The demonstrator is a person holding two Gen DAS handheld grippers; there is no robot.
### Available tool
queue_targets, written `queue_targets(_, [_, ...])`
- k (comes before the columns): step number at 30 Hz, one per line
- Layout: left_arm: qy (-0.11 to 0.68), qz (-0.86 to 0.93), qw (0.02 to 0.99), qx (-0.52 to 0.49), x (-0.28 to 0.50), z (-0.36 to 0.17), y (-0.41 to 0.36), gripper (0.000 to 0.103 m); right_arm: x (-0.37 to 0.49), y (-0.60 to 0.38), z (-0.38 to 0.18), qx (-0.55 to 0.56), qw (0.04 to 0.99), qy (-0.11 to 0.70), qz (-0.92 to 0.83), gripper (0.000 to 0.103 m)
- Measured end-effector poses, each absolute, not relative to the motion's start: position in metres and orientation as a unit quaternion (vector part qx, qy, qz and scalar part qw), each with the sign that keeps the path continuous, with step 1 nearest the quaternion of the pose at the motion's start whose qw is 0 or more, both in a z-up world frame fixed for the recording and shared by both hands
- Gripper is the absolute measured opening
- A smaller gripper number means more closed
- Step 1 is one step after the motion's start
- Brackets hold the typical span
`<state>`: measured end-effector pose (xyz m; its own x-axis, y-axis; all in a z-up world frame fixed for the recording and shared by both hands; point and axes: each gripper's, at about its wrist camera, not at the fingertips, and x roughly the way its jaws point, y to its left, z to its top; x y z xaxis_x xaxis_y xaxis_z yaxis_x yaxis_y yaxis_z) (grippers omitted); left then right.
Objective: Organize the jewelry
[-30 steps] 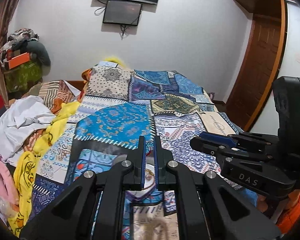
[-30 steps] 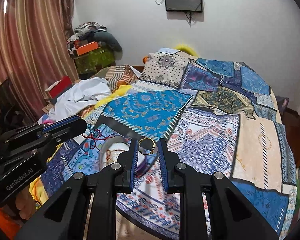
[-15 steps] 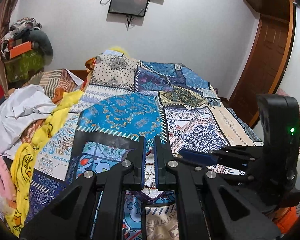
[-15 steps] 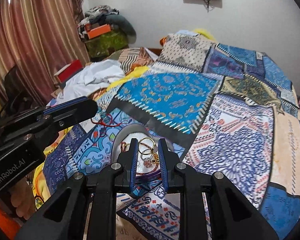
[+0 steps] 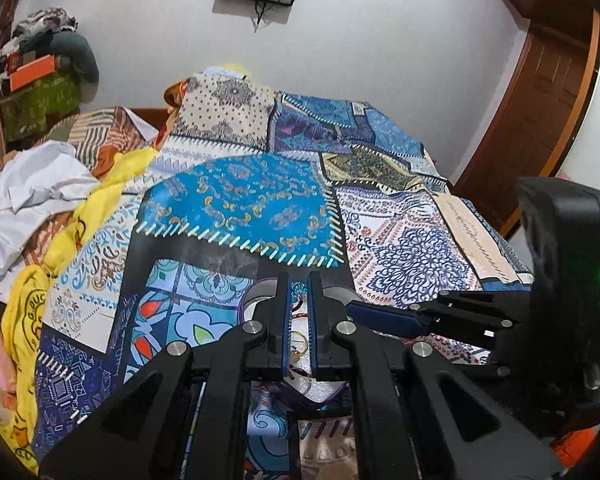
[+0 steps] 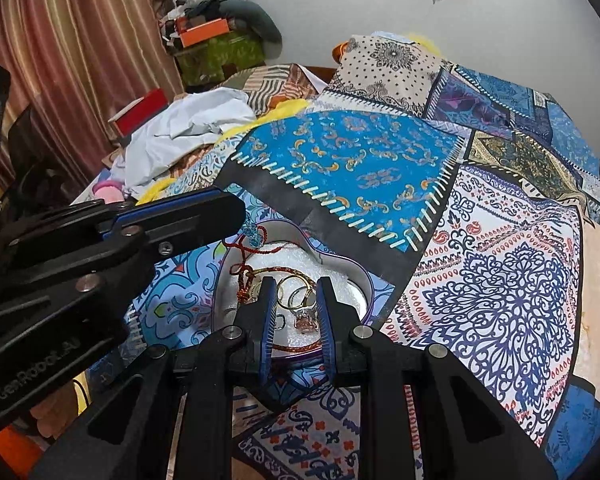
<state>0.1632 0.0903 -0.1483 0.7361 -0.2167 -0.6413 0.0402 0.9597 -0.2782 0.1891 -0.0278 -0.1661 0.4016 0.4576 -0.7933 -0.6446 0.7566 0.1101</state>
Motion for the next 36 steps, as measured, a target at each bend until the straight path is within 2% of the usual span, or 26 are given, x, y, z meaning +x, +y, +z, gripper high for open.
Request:
queue_targets(11, [0.372,-0.067,0.916,-0.133,0.165,-0.153,0.091,0.006,0.19,-0.024,-0.171,-0.125,0.826,0.444,0.324,0.018])
queue_targets(12, [0.372,-0.065,0.916,-0.133,0.164,-0.151,0.091,0.006,0.19,-0.024,-0.171,-0.126,0.826,0.444,0.323,0.019])
queue_targets(14, [0.371,-0.061,0.917,-0.131,0.161,-0.148,0.092,0.007,0.189,-0.025,-0.168,-0.126,0.829,0.441,0.32,0.031])
queue_targets(16, [0.368,-0.055,0.92,-0.126,0.157,-0.143,0.092,0.007,0.188,-0.027,-0.164,-0.121,0.834,0.434,0.318,0.036])
queue_targets(22, [0.345,-0.043,0.931,-0.114,0.139,-0.117,0.089,0.007,0.181,-0.039,-0.138,-0.106,0.853,0.408,0.308,0.036])
queue_targets(30, [0.269,-0.027,0.958,-0.092,0.097,-0.053,0.08,0.008,0.148,-0.07,-0.069,-0.07,0.899,0.324,0.288,0.036])
queue_targets(36, [0.176,-0.007,0.982,-0.071,0.04,0.004,0.069,0.022,0.094,-0.096,-0.004,-0.043,0.936,0.22,0.271,0.036])
